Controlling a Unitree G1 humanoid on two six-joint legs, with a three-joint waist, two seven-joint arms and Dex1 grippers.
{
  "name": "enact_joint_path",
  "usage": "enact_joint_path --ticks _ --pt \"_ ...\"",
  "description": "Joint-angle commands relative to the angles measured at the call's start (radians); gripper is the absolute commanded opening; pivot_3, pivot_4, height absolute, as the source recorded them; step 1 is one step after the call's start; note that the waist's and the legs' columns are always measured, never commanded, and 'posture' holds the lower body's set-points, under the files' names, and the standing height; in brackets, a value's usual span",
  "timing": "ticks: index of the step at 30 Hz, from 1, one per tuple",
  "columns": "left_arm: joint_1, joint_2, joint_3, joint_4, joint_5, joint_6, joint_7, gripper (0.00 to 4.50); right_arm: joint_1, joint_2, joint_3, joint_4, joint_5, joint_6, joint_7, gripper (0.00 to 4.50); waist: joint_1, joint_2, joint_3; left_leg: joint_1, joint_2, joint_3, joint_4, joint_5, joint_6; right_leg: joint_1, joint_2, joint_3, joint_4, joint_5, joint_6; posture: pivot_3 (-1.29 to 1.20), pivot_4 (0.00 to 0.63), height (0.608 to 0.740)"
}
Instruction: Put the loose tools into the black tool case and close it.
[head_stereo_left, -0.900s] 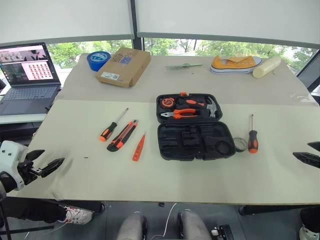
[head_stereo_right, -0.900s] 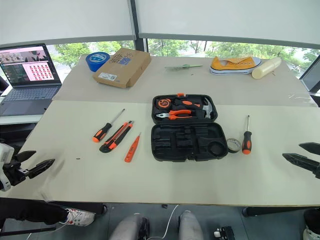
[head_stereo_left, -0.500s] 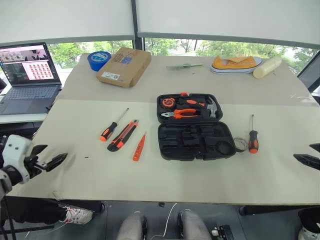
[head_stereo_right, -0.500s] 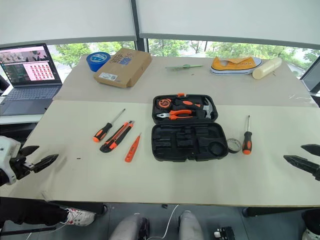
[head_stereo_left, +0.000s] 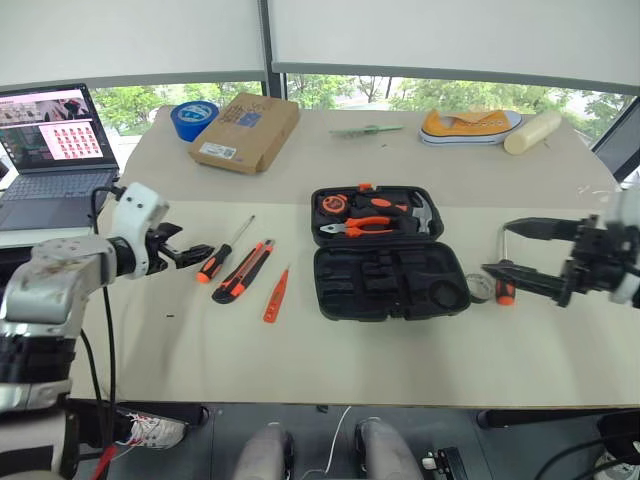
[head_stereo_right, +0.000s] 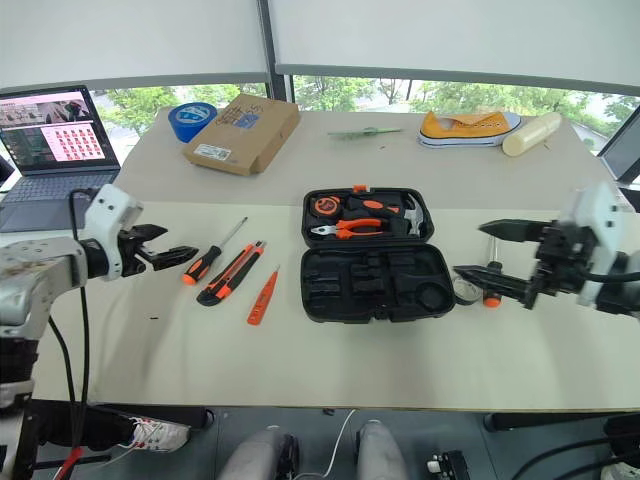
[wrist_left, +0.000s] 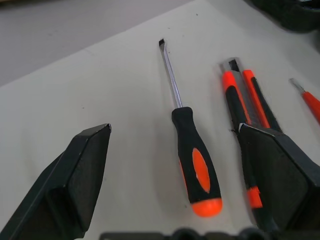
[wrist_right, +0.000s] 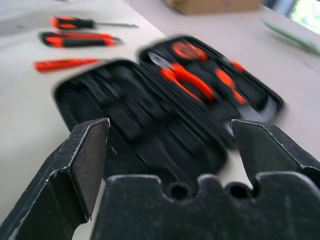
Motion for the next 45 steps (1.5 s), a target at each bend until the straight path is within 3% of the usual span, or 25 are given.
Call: enact_joint_path --ticks 1,4,5,9,13,15,20,25,31,35,45 --pt "-0.044 -0.008 -0.074 0.075 0.075 -0.035 -0.007 4.39 -0.058 0.017 0.035 -0.117 0.063 0.048 -0.051 4.50 0.001 0.000 0.000 0.000 0.000 0.000 0.000 0.000 0.000 0.000 0.000 0.000 0.000 0.000 0.000 0.00 0.150 0.735" --pt "-0.060 -0.034 -0.120 0.152 0.128 -0.109 -0.003 4.39 -0.088 0.038 0.071 -0.165 0.082 0.069 -0.079 4.50 0.004 0.000 0.000 -0.001 0.000 -0.001 0.001 0.000 0.000 0.000 0.000 -0.001 -0.001 0.000 0.000 0.00 0.150 0.735" --pt "-0.066 -0.047 -0.125 0.181 0.137 -0.125 -0.001 4.16 -0.095 0.045 0.079 -0.175 0.087 0.075 -0.089 4.50 0.006 0.000 0.000 -0.001 0.000 -0.001 0.001 0.000 0.000 0.000 0.000 -0.001 -0.001 0.000 0.000 0.00 0.150 0.735" --pt "-0.073 -0.073 -0.135 0.227 0.143 -0.147 -0.028 2.97 -0.103 0.057 0.094 -0.196 0.098 0.088 -0.113 4.50 0.013 -0.001 0.000 -0.002 0.000 -0.001 0.003 0.000 0.000 0.001 0.000 -0.001 -0.001 0.000 0.000 0.00 0.150 0.735" --pt "-0.068 -0.066 -0.151 0.253 0.178 -0.171 -0.045 1.41 -0.091 0.060 0.101 -0.208 0.092 0.084 -0.117 4.50 0.014 0.000 0.000 -0.001 0.000 -0.001 0.003 0.000 0.000 0.001 0.000 -0.001 -0.001 0.000 0.000 0.00 0.150 0.735" --pt "-0.075 -0.063 -0.147 0.274 0.194 -0.185 -0.039 0.98 -0.085 0.060 0.100 -0.209 0.087 0.082 -0.118 4.50 0.014 0.000 0.000 -0.001 0.000 -0.001 0.003 0.000 0.001 0.001 0.000 -0.001 -0.001 0.000 0.000 0.00 0.150 0.735" --pt "-0.200 -0.098 -0.116 0.242 0.166 -0.408 -0.134 0.92 -0.014 0.042 0.069 -0.204 0.062 0.073 -0.108 4.50 0.020 -0.002 0.001 -0.002 0.000 -0.001 0.004 0.000 0.001 0.000 0.001 -0.001 -0.001 0.000 0.000 0.00 0.150 0.735" --pt "-0.331 -0.172 -0.212 0.217 0.210 -0.550 -0.249 0.92 0.058 0.026 0.035 -0.182 0.024 0.051 -0.104 4.50 0.041 -0.002 0.001 -0.015 -0.001 -0.006 0.016 -0.001 0.001 -0.003 0.000 -0.007 0.000 0.002 0.003 0.00 0.150 0.735" --pt "-0.422 -0.350 -0.412 0.235 0.362 -0.608 -0.267 0.92 0.135 0.020 -0.017 -0.134 -0.062 0.028 -0.147 4.50 0.038 -0.002 0.001 -0.014 -0.006 -0.004 0.019 -0.003 0.006 0.001 -0.002 -0.004 -0.004 0.004 0.008 0.00 0.150 0.735" --pt "-0.446 -0.458 -0.461 0.266 0.394 -0.594 -0.263 0.92 0.197 0.025 -0.072 -0.115 -0.104 0.020 -0.172 4.50 0.028 -0.002 0.001 -0.016 -0.005 -0.004 0.019 -0.003 0.006 -0.002 0.000 -0.003 -0.004 0.004 0.007 0.00 0.150 0.735" --pt "-0.507 -0.581 -0.517 0.402 0.503 -0.630 -0.224 0.92 0.266 0.052 -0.144 -0.153 -0.092 0.035 -0.206 4.50 0.024 -0.002 0.001 -0.014 -0.004 -0.004 0.019 -0.003 0.007 -0.001 0.001 -0.002 -0.004 0.004 0.007 0.00 0.150 0.735"
